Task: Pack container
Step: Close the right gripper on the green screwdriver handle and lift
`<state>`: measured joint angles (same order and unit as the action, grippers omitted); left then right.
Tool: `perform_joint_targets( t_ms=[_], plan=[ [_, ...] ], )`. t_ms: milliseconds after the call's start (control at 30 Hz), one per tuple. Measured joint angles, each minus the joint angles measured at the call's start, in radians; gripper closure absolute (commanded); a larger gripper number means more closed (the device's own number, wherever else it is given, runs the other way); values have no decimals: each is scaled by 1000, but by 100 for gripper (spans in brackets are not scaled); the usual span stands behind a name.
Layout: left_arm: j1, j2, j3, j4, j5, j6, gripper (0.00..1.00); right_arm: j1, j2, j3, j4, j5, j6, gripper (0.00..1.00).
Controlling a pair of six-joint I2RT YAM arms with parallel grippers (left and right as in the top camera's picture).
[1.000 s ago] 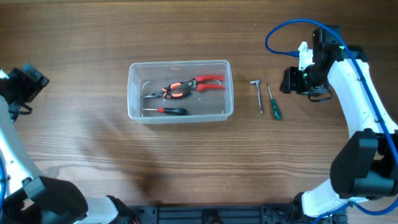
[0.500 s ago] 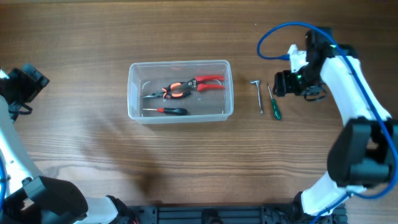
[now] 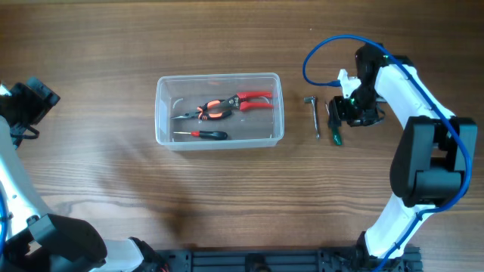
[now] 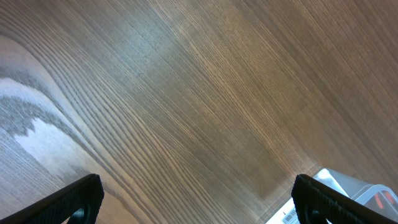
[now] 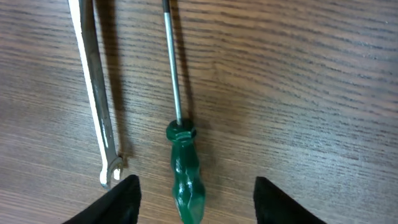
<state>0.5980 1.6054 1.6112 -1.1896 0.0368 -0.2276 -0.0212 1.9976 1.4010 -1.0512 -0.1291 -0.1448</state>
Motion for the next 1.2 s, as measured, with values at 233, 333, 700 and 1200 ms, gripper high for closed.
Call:
perform_joint_targets(
  t_ms=[233,333,700,1200],
  plan=[
    [0,0,0,0,0,0,0,0,0,-74,47,36,20,44],
    [0,0,0,0,0,0,0,0,0,-96,60,48,27,44],
    [0,0,0,0,0,0,0,35,-7,-126,100,132,67,46],
    [0,0,0,0,0,0,0,135,-12,-130,146,171,78,96]
  ],
)
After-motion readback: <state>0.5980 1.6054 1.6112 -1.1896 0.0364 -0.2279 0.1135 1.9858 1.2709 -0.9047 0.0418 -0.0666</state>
